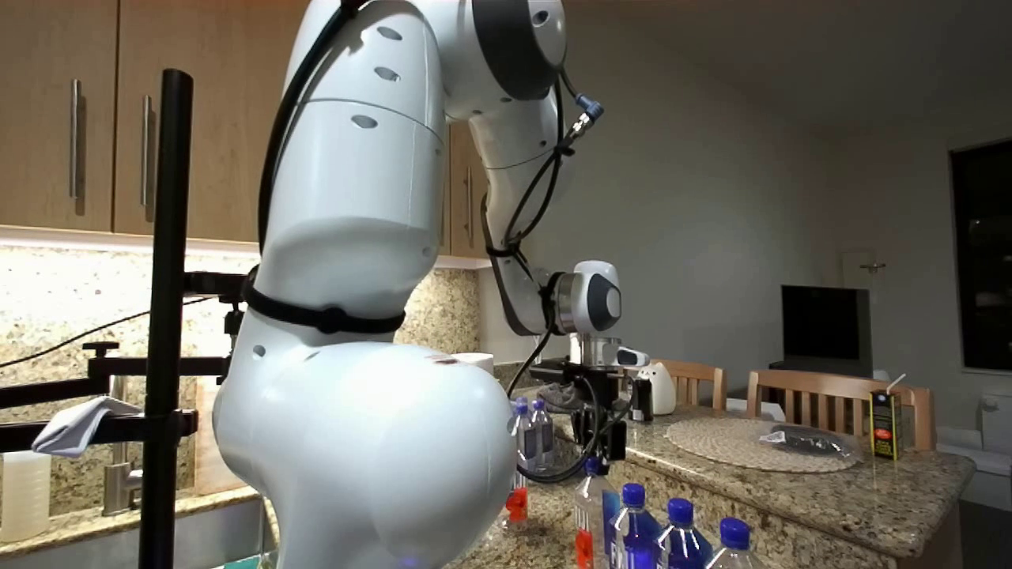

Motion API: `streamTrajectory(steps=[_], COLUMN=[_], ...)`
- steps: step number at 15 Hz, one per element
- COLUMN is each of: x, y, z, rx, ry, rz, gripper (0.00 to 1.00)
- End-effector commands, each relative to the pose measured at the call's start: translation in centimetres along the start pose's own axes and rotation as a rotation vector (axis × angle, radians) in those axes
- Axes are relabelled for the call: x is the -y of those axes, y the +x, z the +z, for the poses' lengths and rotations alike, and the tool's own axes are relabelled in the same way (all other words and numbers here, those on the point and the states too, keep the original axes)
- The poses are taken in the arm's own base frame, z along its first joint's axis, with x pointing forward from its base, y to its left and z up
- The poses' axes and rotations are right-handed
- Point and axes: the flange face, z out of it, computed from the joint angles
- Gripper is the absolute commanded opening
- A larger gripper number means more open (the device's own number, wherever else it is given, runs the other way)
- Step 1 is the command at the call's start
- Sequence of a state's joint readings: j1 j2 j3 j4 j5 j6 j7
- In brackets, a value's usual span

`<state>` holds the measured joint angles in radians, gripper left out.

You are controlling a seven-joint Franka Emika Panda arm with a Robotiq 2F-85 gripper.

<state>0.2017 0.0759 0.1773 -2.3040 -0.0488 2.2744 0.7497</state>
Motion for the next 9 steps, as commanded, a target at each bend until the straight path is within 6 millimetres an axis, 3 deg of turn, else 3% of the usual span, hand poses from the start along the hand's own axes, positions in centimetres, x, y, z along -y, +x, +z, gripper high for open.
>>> streamTrajectory(steps=[1,9], x=[-1.01,-1.94], y=[-1.03,-1.1], z=[0.2,0.44], rx=[-0.019,0.004], ry=[0.018,0.062], rz=[0.013,-0.003], gripper=[0.15,0.15])
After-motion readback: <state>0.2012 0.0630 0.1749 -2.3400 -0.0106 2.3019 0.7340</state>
